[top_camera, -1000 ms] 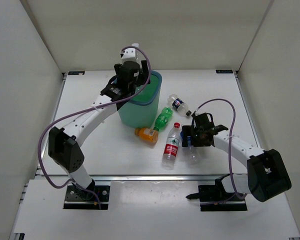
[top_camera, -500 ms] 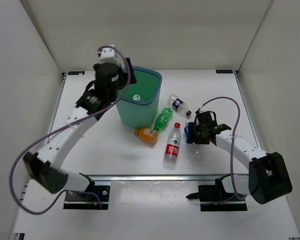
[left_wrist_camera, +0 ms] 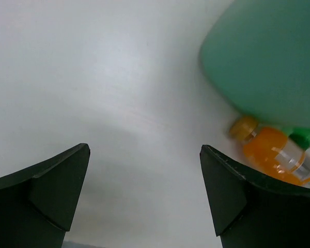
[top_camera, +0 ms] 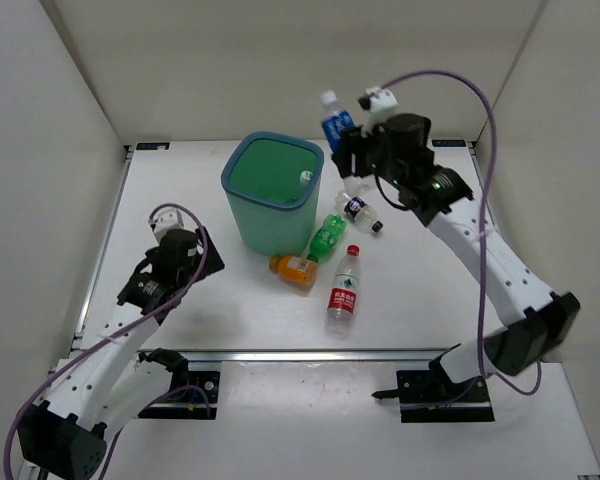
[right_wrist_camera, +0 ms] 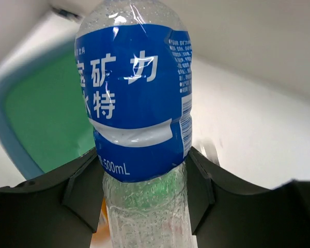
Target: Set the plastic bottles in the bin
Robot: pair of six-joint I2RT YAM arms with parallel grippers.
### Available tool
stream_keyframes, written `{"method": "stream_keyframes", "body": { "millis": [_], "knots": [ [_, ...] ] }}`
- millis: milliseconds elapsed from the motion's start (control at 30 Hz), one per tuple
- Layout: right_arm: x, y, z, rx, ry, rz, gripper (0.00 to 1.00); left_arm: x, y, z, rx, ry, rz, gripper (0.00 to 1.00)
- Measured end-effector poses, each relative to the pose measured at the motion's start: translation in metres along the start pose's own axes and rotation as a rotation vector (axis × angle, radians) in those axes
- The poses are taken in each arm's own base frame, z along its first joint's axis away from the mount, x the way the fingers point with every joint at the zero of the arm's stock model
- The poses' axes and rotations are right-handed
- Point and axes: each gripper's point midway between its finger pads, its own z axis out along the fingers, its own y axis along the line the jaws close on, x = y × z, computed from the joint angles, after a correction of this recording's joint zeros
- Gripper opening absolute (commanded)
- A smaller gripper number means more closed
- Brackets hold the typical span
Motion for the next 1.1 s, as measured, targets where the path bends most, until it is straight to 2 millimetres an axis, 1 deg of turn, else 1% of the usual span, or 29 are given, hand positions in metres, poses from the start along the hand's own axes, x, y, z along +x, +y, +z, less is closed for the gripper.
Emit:
{"method": "stream_keyframes", "body": {
  "millis": [67, 133, 200, 233, 267, 300, 333, 367, 433, 467, 500, 533, 567, 600, 700, 733, 800, 967, 1067, 1100],
  "knots": [
    [-0.041, 0.033, 0.018, -0.081, -0.093, -0.071, 0.05, 0.031, 0.008, 0.001, 0.001, 0.081, -0.008, 0.98],
    [-0.072, 0.062, 0.040, -0.148, -0.170, -0.119, 0.05, 0.053, 0.009, -0.004, 0.026, 0.135, -0.020, 0.99],
    [-0.090, 0.095, 0.064, -0.228, -0.213, -0.145, 0.07, 0.060, 0.005, -0.011, 0.065, 0.154, -0.036, 0.99],
    [-0.094, 0.106, 0.075, -0.258, -0.226, -0.152, 0.08, 0.061, 0.002, -0.014, 0.088, 0.156, -0.045, 0.98],
    [-0.095, 0.117, 0.087, -0.285, -0.231, -0.159, 0.08, 0.060, -0.001, -0.016, 0.106, 0.154, -0.053, 0.99],
    [-0.091, 0.126, 0.099, -0.308, -0.224, -0.164, 0.11, 0.059, -0.003, -0.018, 0.121, 0.153, -0.059, 0.98],
    [-0.084, 0.133, 0.109, -0.325, -0.211, -0.166, 0.19, 0.059, -0.004, -0.019, 0.127, 0.154, -0.059, 0.99],
    [-0.075, 0.137, 0.118, -0.341, -0.190, -0.169, 0.24, 0.060, -0.004, -0.019, 0.130, 0.156, -0.059, 0.99],
    [-0.053, 0.143, 0.132, -0.364, -0.138, -0.171, 0.44, 0.061, -0.005, -0.019, 0.132, 0.166, -0.054, 0.99],
    [-0.043, 0.145, 0.137, -0.373, -0.111, -0.171, 0.50, 0.063, -0.004, -0.018, 0.129, 0.172, -0.051, 0.99],
    [-0.036, 0.146, 0.141, -0.380, -0.090, -0.167, 0.53, 0.064, -0.004, -0.018, 0.127, 0.177, -0.047, 0.99],
    [-0.031, 0.146, 0.143, -0.383, -0.076, -0.160, 0.59, 0.065, -0.004, -0.017, 0.125, 0.183, -0.044, 0.98],
    [-0.029, 0.147, 0.144, -0.384, -0.069, -0.157, 0.66, 0.066, -0.004, -0.016, 0.122, 0.189, -0.042, 0.99],
    [-0.027, 0.148, 0.143, -0.386, -0.063, -0.154, 0.69, 0.067, -0.005, -0.015, 0.120, 0.196, -0.035, 0.99],
    [-0.032, 0.149, 0.138, -0.389, -0.077, -0.149, 0.86, 0.068, -0.009, -0.012, 0.114, 0.216, -0.012, 0.99],
    [-0.033, 0.149, 0.135, -0.388, -0.078, -0.145, 0.90, 0.068, -0.011, -0.011, 0.113, 0.224, -0.003, 0.99],
    [-0.033, 0.146, 0.126, -0.383, -0.081, -0.144, 0.95, 0.070, -0.015, -0.008, 0.114, 0.240, 0.025, 0.98],
    [-0.037, 0.135, 0.097, -0.353, -0.093, -0.137, 0.96, 0.078, -0.037, -0.003, 0.177, 0.285, 0.118, 0.99],
    [-0.032, 0.122, 0.078, -0.323, -0.093, -0.135, 0.97, 0.082, -0.057, -0.003, 0.236, 0.313, 0.194, 0.99],
    [-0.027, 0.116, 0.070, -0.312, -0.089, -0.133, 0.97, 0.083, -0.065, -0.003, 0.260, 0.316, 0.224, 0.99]
  ]
}}
